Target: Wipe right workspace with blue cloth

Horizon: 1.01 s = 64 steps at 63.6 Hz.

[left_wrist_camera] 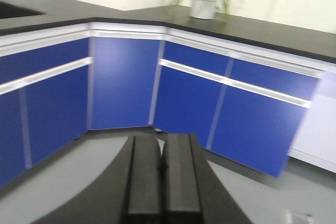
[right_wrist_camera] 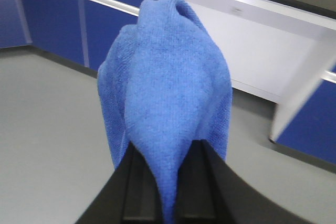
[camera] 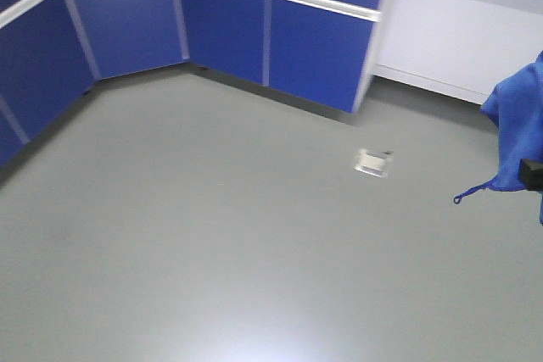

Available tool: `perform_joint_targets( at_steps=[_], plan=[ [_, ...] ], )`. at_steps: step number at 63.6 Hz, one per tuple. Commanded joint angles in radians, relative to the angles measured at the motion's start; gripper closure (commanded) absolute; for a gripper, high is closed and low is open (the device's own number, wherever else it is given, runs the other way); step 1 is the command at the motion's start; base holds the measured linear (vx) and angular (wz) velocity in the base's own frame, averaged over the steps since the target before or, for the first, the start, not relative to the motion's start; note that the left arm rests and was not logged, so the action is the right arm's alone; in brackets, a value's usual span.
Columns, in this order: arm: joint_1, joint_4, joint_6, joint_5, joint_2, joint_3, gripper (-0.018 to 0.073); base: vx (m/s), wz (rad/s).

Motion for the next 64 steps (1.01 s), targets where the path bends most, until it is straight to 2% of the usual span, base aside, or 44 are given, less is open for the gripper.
perform_joint_targets(
  at_steps=[1,26,64],
  plan=[
    [0.000,-0.023,-0.004,-0.059,-0.005,-0.032,0.0559,-0.03,-0.77],
    [0.000,-0.023,-0.004,-0.059,-0.005,-0.032,0.0559,0.00,-0.62],
    [0.000,-0.023,-0.004,-0.059,-0.005,-0.032,0.0559,0.10,-0.31]
  ],
)
